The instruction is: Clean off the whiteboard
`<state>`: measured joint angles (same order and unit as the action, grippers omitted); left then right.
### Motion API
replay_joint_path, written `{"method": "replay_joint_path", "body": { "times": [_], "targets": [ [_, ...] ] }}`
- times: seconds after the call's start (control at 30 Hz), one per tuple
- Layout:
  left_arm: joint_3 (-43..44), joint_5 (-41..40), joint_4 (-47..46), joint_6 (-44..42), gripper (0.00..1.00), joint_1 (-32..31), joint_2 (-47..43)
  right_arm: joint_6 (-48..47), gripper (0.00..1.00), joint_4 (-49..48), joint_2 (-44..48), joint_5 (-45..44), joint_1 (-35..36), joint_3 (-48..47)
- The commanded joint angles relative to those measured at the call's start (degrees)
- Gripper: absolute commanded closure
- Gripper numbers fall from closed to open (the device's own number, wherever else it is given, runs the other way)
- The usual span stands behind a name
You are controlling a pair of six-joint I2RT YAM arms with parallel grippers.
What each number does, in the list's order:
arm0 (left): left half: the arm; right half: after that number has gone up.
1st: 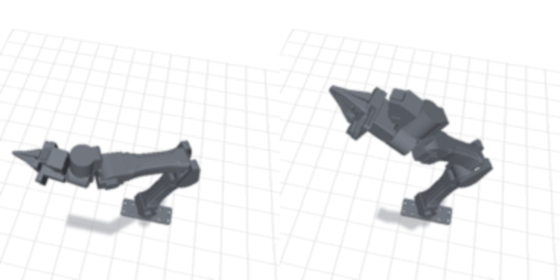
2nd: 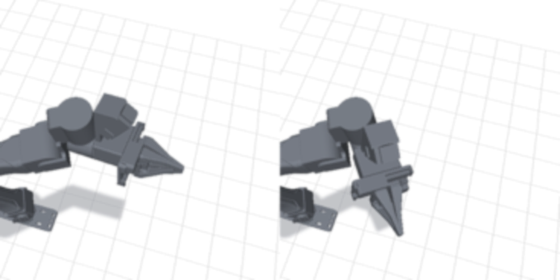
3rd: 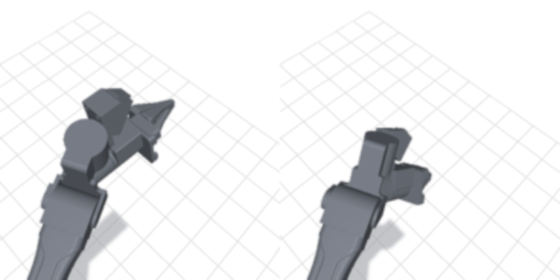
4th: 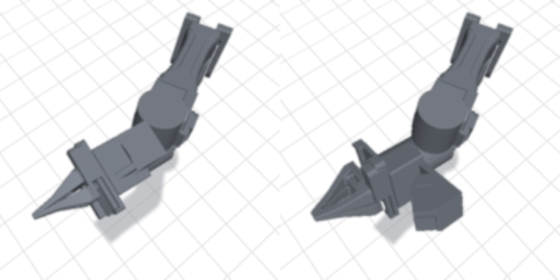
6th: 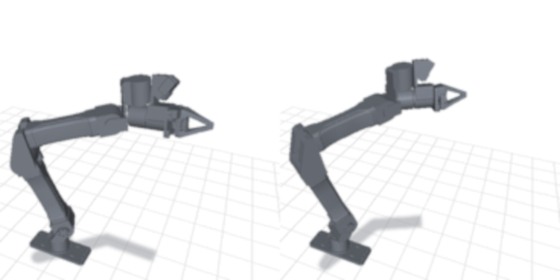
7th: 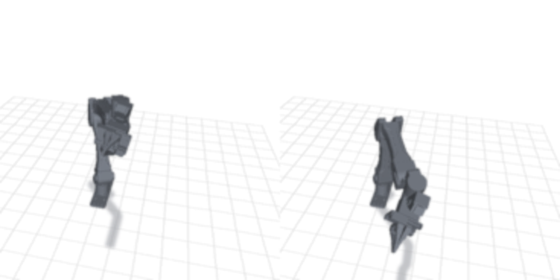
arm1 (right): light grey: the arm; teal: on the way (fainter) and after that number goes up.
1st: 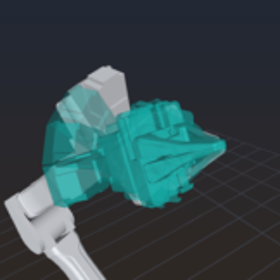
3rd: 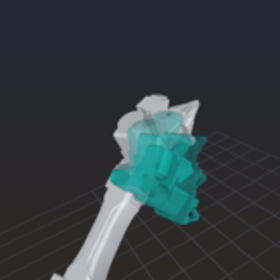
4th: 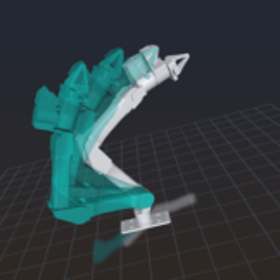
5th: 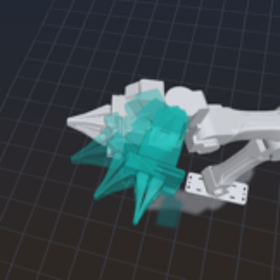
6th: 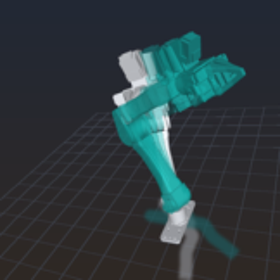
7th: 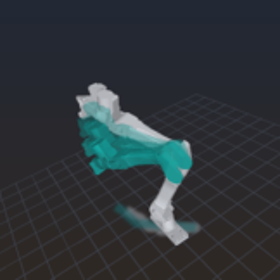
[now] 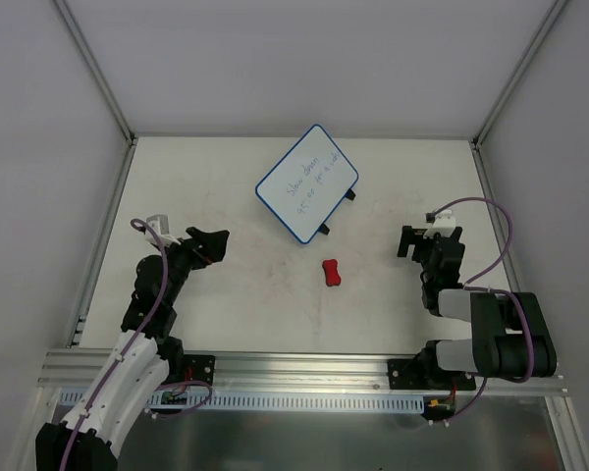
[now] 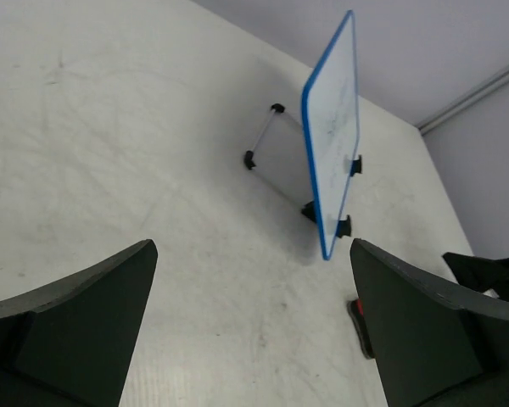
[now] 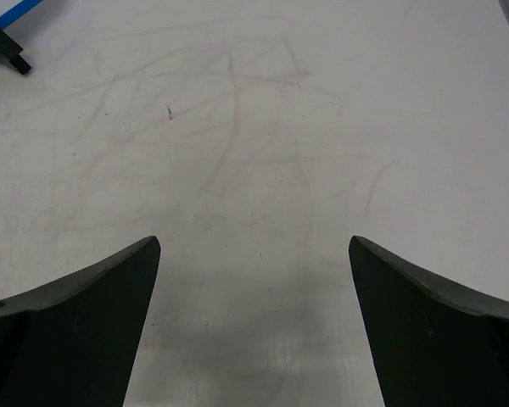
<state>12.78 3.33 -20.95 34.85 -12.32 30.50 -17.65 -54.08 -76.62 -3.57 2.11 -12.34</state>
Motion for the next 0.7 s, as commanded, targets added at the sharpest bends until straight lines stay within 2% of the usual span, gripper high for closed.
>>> {"method": "replay_joint_path", "body": {
  "times": [0.0,0.43,0.5,0.6,0.67],
  "targets": [
    [-0.6,-6.6,4.3,-4.1,0.01,-0.2,-1.4,-1.2,0.01,-2.3,0.2,0.4,-0.5,-1.4],
    [0.8,-3.6,6.9,-6.9,0.01,-0.1,-0.7,-1.2,0.01,-2.3,0.2,0.5,-0.4,-1.4],
    [1.0,-3.9,7.6,-6.7,0.01,-0.2,-0.9,-0.4,0.01,-2.3,0.5,-2.1,-0.4,-1.4],
    [0.8,-4.5,7.7,-6.8,0.01,-0.2,-1.2,0.8,0.01,0.9,2.7,-4.3,-0.5,-2.8],
    [0.8,-4.4,7.7,-6.8,0.01,-0.2,-1.2,0.2,0.01,7.0,4.4,-3.4,-0.4,-4.5]
  ]
}}
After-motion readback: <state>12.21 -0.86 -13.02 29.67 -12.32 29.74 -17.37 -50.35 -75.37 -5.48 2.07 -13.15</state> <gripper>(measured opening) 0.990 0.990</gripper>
